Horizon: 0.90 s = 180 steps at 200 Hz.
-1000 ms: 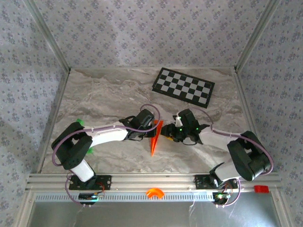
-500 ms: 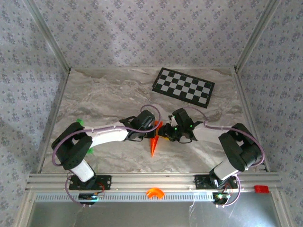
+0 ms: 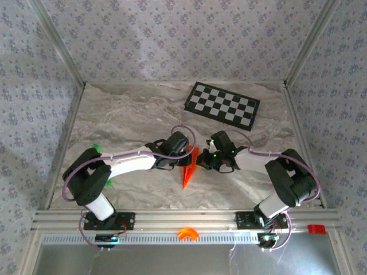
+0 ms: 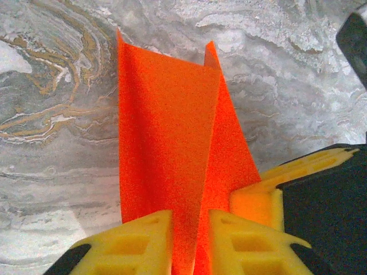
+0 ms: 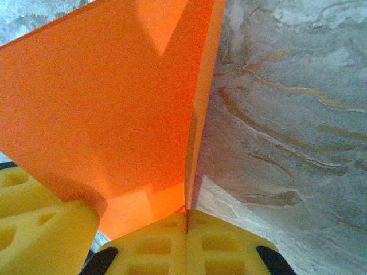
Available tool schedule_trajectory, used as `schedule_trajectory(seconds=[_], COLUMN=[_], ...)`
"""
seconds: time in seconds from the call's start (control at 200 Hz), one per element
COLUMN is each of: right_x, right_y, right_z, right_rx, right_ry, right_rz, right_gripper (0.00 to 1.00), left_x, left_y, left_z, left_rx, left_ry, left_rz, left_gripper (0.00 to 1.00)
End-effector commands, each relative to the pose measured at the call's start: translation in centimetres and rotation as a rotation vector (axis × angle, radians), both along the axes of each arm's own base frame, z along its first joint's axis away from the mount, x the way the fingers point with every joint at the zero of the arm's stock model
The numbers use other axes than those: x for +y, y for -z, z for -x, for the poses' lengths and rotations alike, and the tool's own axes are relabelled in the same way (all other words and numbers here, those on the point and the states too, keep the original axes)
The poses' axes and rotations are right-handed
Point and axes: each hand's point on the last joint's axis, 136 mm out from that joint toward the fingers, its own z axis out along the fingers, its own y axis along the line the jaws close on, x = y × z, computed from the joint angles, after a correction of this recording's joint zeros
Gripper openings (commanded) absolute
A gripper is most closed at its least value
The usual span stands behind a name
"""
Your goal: Fold a paper plane with a square sheet of paper (pick it up from the middle)
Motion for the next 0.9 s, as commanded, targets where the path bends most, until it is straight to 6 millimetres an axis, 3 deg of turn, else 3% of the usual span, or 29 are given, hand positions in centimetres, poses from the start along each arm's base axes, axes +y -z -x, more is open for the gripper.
schedule_trajectory(seconds=[0.0, 0.265, 0.895], right_x=[-0.1, -0.1, 0.0], right_y=[0.3, 0.5, 0.6], right_z=[0.3, 0.2, 0.3], right_rx=[0.022, 0.025, 0.029], right_ry=[-0.001, 0.003, -0.002], right_rz=[-0.011, -0.010, -0.011], right_gripper=[0.04, 0.04, 0.05], left_x=[-0.9, -0.6, 0.1], left_y=[-1.4, -0.4, 0.8], left_z=[0.8, 2.3, 3.0], left_rx=[0.002, 0.028, 0.032], left_ry=[0.052, 0.076, 0.075], left_rz=[0.019, -0.022, -0.095], left_gripper=[0.28, 0.35, 0.45])
